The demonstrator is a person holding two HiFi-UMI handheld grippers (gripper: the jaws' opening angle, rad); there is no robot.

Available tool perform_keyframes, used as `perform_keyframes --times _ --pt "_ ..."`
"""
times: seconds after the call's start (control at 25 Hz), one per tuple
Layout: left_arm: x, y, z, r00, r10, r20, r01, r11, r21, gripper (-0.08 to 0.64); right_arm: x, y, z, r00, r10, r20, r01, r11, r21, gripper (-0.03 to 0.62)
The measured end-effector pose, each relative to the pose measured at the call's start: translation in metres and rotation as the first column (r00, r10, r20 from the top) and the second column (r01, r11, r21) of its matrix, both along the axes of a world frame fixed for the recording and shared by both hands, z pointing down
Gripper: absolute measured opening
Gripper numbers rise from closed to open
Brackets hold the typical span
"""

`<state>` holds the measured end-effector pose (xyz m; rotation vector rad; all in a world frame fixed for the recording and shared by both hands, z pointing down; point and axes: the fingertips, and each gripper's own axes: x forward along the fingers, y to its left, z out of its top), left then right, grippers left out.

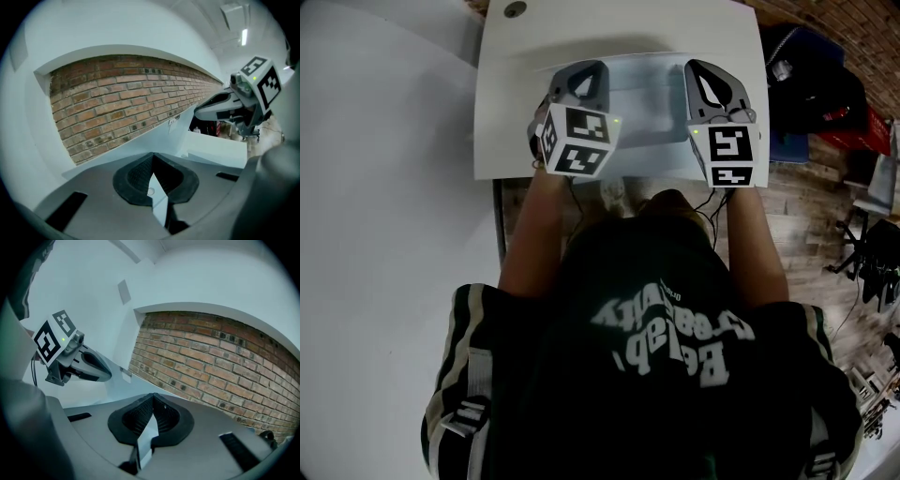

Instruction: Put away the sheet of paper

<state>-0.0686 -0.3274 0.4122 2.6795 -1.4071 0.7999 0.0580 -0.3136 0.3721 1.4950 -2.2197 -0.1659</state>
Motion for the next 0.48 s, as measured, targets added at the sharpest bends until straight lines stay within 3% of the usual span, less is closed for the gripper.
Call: perform_keyframes --times 0.48 --pt "0.014 0.072 -0.028 0.995 -0.101 0.023 0.1 0.993 0.058 0.002 0.023 0.067 -0.013 0.994 -0.082 0.077 0.081 0.997 0.015 -0.006"
